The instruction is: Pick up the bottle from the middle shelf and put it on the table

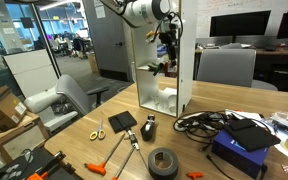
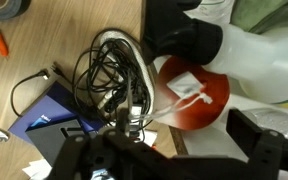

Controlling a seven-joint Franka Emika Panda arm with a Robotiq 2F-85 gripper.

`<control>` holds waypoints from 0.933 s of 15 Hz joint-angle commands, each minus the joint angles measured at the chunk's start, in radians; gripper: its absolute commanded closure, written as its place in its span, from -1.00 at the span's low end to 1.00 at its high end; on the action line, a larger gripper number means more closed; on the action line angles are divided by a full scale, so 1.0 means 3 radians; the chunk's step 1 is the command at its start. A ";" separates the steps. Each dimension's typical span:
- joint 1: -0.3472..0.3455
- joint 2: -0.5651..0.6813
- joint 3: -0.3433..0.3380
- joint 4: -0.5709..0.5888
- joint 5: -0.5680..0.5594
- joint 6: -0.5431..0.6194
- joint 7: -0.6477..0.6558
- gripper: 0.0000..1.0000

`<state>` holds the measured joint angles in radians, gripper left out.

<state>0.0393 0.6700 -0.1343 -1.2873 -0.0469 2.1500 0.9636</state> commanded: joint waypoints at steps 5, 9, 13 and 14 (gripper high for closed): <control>0.0407 -0.0319 0.0009 -0.0176 -0.0308 -0.0280 0.0063 -1.00; 0.0563 -0.0341 0.0038 -0.0136 -0.0463 -0.0362 0.0038 -1.00; 0.0494 -0.0305 0.0189 -0.0160 -0.0524 -0.0152 -0.0674 -1.00; 0.0471 -0.0309 0.0210 -0.0177 -0.0515 -0.0111 -0.0858 -1.00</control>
<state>0.2092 0.5952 -0.1021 -1.3158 -0.1897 2.0704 0.8468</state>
